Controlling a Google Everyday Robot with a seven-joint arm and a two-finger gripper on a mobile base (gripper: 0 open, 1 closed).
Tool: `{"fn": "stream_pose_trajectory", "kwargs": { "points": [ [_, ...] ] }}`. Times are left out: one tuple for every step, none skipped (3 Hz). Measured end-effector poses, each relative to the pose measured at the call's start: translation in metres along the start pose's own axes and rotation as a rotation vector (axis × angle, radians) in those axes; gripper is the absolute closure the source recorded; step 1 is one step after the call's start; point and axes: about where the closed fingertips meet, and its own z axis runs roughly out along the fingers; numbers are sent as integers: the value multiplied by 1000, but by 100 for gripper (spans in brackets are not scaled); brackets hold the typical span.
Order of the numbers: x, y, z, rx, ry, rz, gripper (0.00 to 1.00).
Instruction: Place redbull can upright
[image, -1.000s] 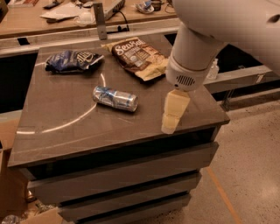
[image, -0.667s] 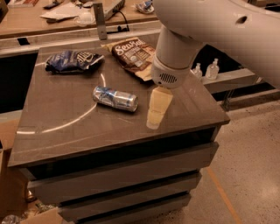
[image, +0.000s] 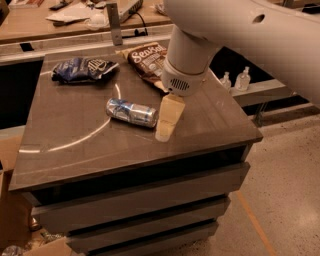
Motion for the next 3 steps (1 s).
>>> {"fn": "stream_pose_trajectory", "kwargs": {
  "points": [
    [-3,-1,2,-1,11,25,0],
    [-28,-8,18,-14,24,50,0],
    [-51,-11,32,-29,21,47,0]
  ]
}}
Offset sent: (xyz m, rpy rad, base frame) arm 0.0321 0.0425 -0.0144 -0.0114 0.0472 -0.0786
